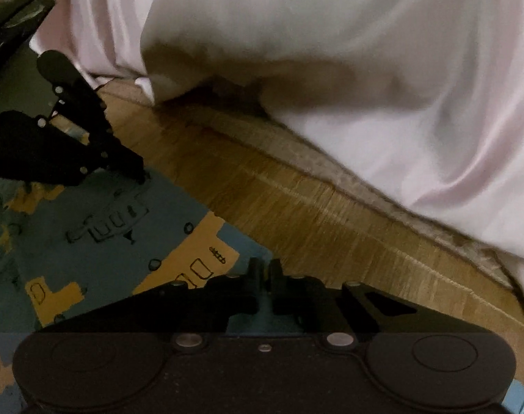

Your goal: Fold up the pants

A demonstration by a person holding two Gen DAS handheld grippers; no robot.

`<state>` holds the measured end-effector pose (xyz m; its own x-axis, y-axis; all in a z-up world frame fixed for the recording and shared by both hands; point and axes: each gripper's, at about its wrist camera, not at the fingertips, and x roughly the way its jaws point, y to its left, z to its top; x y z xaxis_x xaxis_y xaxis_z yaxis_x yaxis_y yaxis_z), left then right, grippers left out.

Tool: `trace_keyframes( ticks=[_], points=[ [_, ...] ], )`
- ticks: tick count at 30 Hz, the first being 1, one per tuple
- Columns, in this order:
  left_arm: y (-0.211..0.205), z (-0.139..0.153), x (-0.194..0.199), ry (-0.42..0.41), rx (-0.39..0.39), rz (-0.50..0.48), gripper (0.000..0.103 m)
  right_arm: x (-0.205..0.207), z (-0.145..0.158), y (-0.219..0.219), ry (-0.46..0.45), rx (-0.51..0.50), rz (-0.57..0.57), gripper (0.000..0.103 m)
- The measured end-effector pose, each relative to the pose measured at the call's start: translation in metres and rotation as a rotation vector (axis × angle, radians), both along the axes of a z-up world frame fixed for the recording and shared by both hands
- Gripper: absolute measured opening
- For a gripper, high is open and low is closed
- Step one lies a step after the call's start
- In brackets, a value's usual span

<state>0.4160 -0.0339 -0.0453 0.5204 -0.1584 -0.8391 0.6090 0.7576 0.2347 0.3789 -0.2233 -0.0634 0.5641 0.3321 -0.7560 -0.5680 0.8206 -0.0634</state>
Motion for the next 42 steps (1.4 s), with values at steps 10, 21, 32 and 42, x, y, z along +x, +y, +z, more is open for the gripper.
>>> trace_keyframes(
  ticks=[10,21,32,42],
  points=[
    [0.004,0.024,0.008,-0.265,0.003,0.178,0.002,0.018,0.025,0.031,-0.299,-0.119,0.02,0.004],
    [0.025,0.007,0.038,-0.288,0.033,0.181,0.043,0.062,-0.002,0.024,-0.242,-0.129,-0.016,0.055],
    [0.104,0.004,0.023,-0.163,0.013,0.178,0.072,0.068,0.013,-0.011,-0.161,0.077,0.01,0.078],
    [0.098,-0.008,0.041,-0.045,-0.023,0.224,0.025,0.08,-0.008,0.029,-0.104,0.005,0.046,0.074]
  ],
)
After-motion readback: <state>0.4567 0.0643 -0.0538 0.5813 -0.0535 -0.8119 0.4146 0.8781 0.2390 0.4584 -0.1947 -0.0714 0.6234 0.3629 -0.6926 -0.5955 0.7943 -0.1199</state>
